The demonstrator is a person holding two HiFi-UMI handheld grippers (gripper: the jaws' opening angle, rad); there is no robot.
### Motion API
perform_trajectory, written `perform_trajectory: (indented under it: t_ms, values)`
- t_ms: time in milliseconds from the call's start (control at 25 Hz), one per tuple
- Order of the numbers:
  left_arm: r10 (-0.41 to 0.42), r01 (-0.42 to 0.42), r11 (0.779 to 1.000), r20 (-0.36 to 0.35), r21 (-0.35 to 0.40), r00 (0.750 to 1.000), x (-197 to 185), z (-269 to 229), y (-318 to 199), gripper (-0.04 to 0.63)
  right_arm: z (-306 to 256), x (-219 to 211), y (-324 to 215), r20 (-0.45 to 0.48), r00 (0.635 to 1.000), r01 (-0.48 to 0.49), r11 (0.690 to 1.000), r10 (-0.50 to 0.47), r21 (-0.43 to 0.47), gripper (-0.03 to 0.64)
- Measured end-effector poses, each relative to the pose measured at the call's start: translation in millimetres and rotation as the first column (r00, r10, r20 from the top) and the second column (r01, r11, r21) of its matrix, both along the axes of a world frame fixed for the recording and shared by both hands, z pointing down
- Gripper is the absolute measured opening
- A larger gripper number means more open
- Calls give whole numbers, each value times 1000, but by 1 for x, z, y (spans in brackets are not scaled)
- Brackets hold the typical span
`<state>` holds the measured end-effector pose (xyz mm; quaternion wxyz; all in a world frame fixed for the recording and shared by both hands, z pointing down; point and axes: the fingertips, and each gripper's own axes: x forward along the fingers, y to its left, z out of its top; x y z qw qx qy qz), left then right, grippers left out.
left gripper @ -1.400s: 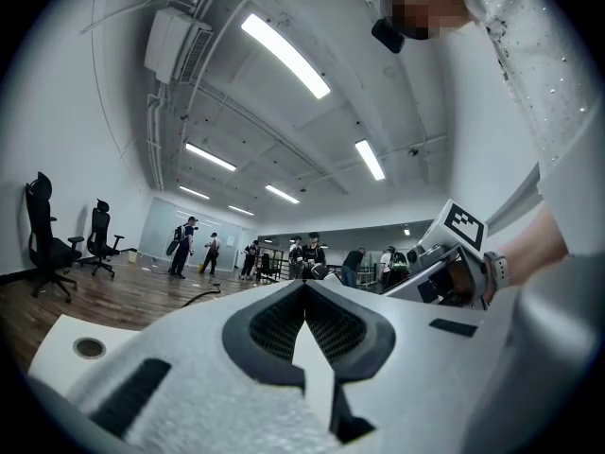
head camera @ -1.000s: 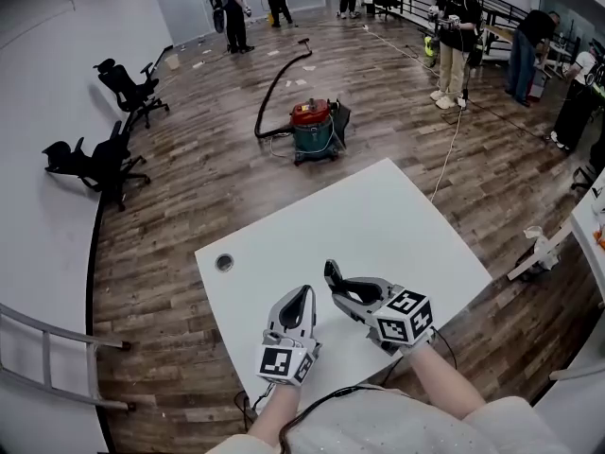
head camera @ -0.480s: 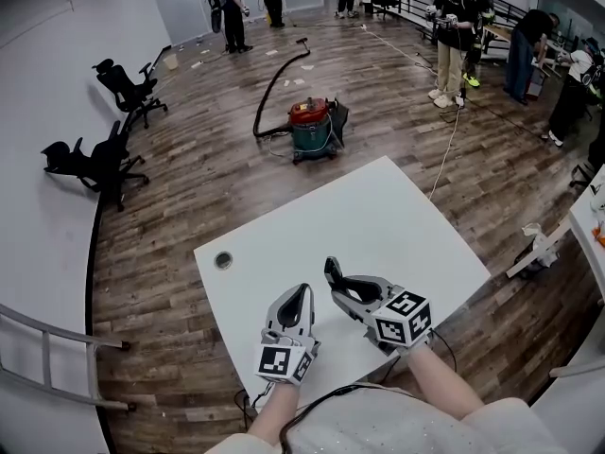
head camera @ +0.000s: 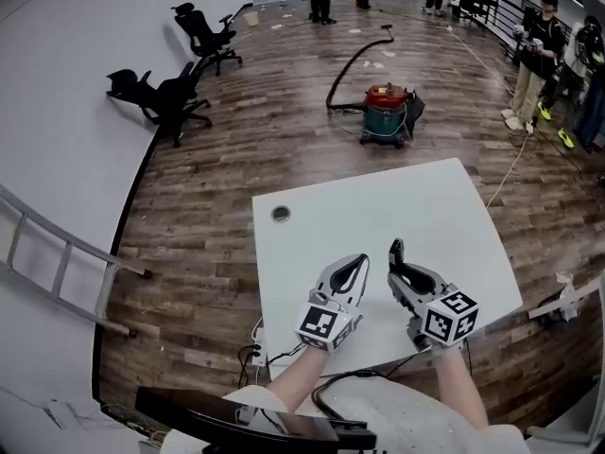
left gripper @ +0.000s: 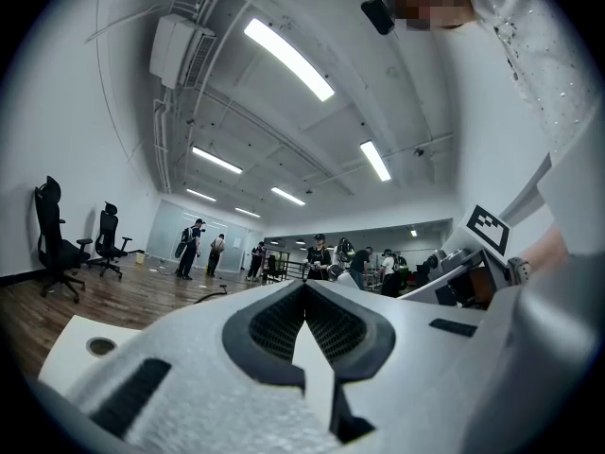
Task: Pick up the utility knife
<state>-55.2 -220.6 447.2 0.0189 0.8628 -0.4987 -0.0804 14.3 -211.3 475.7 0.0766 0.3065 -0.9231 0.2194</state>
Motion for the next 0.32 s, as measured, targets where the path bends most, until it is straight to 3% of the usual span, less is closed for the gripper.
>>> perform_trajectory:
  t_ms: [320]
  values:
    - [-24,24,1000,12,-12,1000,-16,-7,29,8,-5,-11,25,-10,1000,15,1000,-15,-2,133]
